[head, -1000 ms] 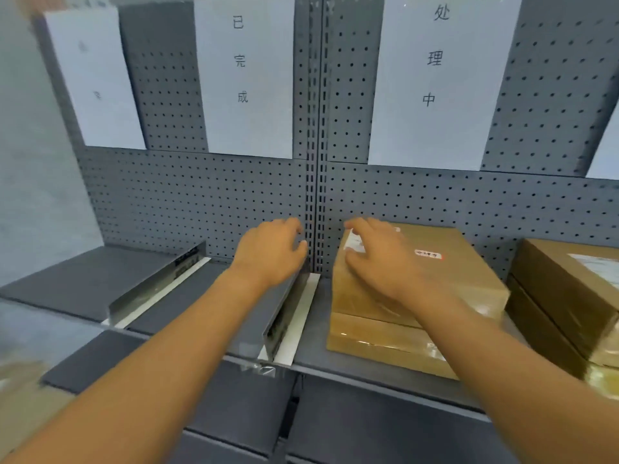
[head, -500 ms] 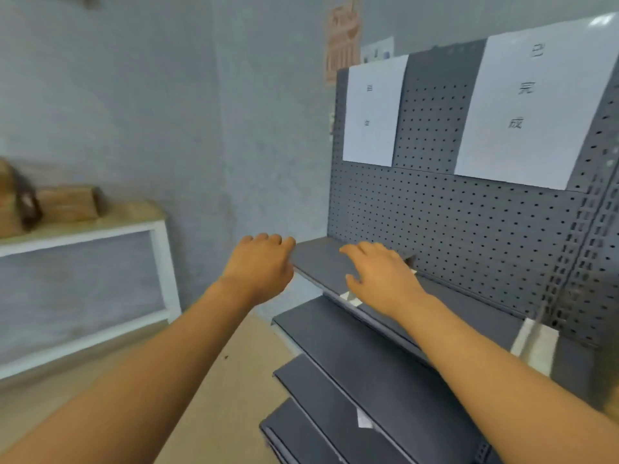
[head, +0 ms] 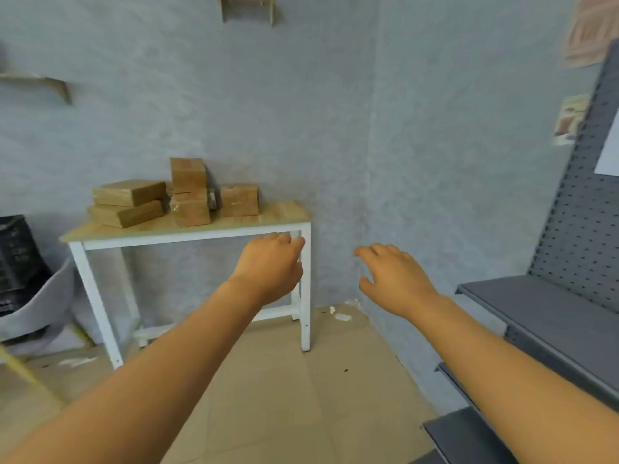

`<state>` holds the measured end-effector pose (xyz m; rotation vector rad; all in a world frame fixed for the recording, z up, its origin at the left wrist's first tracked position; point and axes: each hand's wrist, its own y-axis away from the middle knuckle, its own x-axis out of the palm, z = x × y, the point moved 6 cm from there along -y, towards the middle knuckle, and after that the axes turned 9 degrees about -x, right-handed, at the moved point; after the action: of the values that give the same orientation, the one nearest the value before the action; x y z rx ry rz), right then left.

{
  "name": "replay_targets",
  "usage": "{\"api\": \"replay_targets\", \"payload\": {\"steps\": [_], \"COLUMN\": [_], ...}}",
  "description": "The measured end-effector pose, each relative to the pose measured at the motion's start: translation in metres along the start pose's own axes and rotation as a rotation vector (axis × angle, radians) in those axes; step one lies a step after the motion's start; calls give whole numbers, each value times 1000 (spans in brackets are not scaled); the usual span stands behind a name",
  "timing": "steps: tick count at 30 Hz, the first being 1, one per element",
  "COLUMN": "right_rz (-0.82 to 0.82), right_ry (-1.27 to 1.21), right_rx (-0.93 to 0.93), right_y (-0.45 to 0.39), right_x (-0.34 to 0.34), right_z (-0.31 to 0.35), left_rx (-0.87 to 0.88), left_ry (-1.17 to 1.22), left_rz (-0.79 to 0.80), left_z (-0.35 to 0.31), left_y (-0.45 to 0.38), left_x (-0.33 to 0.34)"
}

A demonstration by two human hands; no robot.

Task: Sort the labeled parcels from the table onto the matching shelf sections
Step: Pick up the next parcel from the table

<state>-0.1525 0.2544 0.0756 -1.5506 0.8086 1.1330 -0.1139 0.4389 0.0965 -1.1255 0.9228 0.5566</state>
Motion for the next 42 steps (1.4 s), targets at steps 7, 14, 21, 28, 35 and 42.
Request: {"api": "replay_targets", "payload": {"steps": [7, 14, 21, 28, 35, 42], "right_rz": [12, 29, 34, 16, 23, 52], "right_ry": [-24, -152, -214, -251, -241, -296], "right_rx": [-145, -249, -429, -550, -554, -570], "right_y": [-152, -314, -456, -587, -730, -847], "right_x": [63, 133, 182, 240, 283, 323], "right_z": [40, 53, 126, 212, 285, 340], "left_rx": [-143, -296, -471, -573, -596, -572], "left_ry": [-58, -160, -220, -256, -288, -328], "left_rz": [57, 112, 175, 213, 176, 180], "left_z": [123, 238, 358, 493, 641, 747], "left_y": [-53, -128, -154, -180, -229, -280], "left_x": [77, 147, 196, 253, 305, 352]}}
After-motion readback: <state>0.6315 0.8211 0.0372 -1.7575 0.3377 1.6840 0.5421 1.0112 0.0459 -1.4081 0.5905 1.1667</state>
